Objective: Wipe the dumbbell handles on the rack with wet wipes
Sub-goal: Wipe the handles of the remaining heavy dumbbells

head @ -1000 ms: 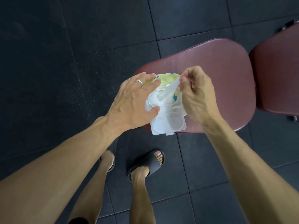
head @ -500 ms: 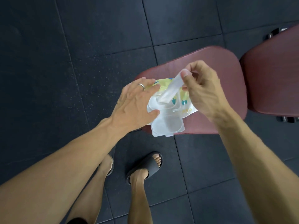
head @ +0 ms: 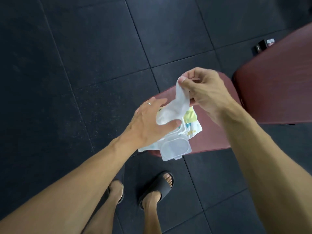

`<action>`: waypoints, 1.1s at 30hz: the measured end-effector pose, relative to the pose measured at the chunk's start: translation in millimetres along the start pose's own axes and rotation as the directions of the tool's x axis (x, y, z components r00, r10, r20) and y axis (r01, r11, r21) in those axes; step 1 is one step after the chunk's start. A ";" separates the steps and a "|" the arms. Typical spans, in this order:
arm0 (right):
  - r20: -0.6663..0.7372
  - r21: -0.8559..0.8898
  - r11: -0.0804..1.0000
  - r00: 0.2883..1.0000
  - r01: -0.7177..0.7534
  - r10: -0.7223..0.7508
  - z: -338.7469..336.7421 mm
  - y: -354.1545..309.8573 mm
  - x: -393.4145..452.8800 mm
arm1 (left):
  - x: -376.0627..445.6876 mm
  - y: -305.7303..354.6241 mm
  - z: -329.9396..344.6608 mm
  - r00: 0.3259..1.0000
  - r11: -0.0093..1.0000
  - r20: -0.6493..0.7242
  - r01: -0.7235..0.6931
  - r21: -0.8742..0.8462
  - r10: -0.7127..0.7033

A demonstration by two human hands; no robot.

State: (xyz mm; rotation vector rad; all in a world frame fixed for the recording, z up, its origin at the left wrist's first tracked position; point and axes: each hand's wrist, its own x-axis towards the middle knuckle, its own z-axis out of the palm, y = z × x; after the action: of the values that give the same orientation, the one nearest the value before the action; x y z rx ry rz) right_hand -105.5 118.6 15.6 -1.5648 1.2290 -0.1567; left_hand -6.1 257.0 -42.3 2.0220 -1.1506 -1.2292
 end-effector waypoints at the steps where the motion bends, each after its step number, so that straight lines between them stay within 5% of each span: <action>1: 0.046 0.017 1.000 0.999 -0.026 0.025 3.5 -0.9 -1.3 | 3.3 7.2 -6.4 0.999 0.985 0.023 0.030 -0.169 -0.026; 6: -0.094 0.238 0.971 0.996 0.013 0.010 7.1 -13.5 5.1 | 12.0 25.7 -39.6 0.997 0.855 -0.004 0.069 -0.515 -0.082; 8: 0.017 0.401 0.913 0.997 -0.081 0.081 9.5 -16.5 8.6 | 8.0 25.2 -51.9 0.996 0.748 0.017 0.078 -0.659 -0.088; 10: 0.207 0.337 0.913 0.964 -0.231 0.167 11.9 -12.6 8.1 | 2.8 24.5 -64.1 0.993 0.657 0.022 0.093 -0.748 -0.115; 13: 0.416 0.185 0.939 0.889 -0.290 0.192 20.2 -7.0 -5.7 | -4.1 16.5 -75.2 0.978 0.711 -0.055 0.106 -0.695 -0.200; 19: 0.454 0.255 0.927 0.880 -0.276 0.137 42.6 -9.5 -18.8 | -48.4 -10.5 -79.5 0.910 0.782 -0.238 0.134 -0.609 -0.341; 26: 0.451 0.071 0.997 0.891 0.014 -0.045 105.8 -23.2 -55.4 | -141.7 -43.0 -64.6 0.703 0.734 -0.493 0.061 -0.676 -0.513; 33: 0.636 -0.090 0.965 0.760 0.247 -0.136 195.1 -30.1 -143.9 | -270.5 -86.6 -31.7 0.414 0.621 -0.600 -0.099 -0.777 -0.685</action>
State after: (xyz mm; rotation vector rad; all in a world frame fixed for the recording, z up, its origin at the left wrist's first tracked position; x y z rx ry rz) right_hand -26.3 349.3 28.7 -1.6959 0.5574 0.3333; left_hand -6.4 533.2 30.8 1.7785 0.3089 -0.4077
